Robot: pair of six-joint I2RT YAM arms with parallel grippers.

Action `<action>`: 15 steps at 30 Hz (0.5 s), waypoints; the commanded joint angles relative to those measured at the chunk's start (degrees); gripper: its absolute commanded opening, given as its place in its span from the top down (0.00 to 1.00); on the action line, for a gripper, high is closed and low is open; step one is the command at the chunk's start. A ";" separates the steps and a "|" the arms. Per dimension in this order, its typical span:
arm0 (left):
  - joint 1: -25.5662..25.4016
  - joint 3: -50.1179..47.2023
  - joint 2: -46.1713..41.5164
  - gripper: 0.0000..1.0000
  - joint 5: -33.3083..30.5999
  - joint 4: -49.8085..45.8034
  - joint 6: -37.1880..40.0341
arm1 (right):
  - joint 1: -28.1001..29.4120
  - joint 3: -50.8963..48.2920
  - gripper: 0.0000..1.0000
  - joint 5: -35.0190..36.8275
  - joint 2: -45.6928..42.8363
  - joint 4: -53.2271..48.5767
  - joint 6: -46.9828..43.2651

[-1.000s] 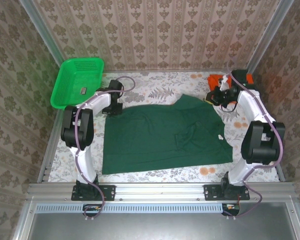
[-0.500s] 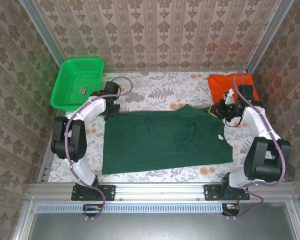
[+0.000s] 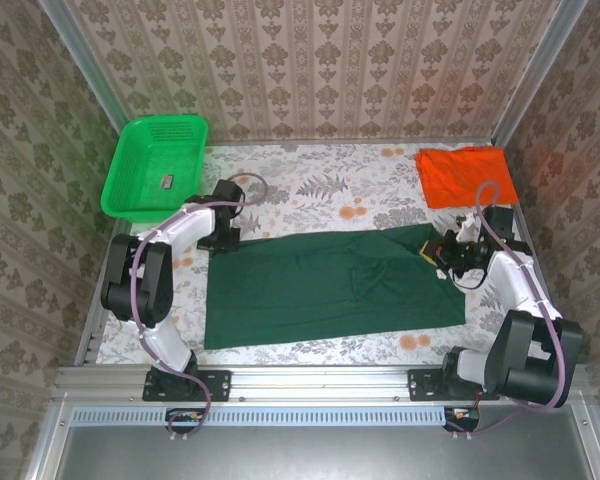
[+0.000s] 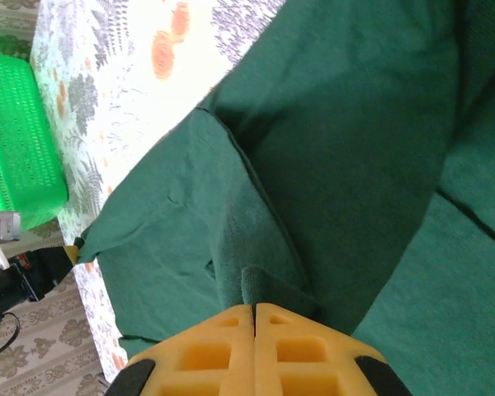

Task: Fold and stack the t-shirts

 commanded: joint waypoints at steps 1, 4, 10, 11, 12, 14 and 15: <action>0.20 -1.74 -2.14 0.92 -1.26 -2.08 -1.83 | -0.91 -3.30 1.00 1.21 -2.82 0.53 2.16; 0.20 -1.98 -2.40 0.68 -1.50 -2.76 -2.94 | -2.51 -7.08 0.99 3.30 -4.01 1.63 6.21; 1.58 0.65 -5.62 0.63 -7.26 -5.01 -8.13 | -8.94 -10.37 0.86 10.85 -3.68 1.02 13.42; 1.84 1.22 -6.11 0.63 -7.17 -4.89 -8.55 | -9.65 -10.50 0.85 10.80 -3.42 2.82 15.00; 1.87 1.74 -6.24 0.62 -6.55 -4.64 -8.49 | -10.01 -10.08 0.84 11.29 -3.17 3.52 16.48; 1.95 3.48 -5.64 0.54 -5.93 -4.89 -8.18 | -10.37 -9.22 0.83 12.18 -2.81 5.26 18.71; 2.16 4.43 -5.04 0.52 -5.73 -5.53 -8.18 | -10.39 -8.16 0.81 13.52 -2.56 5.43 19.33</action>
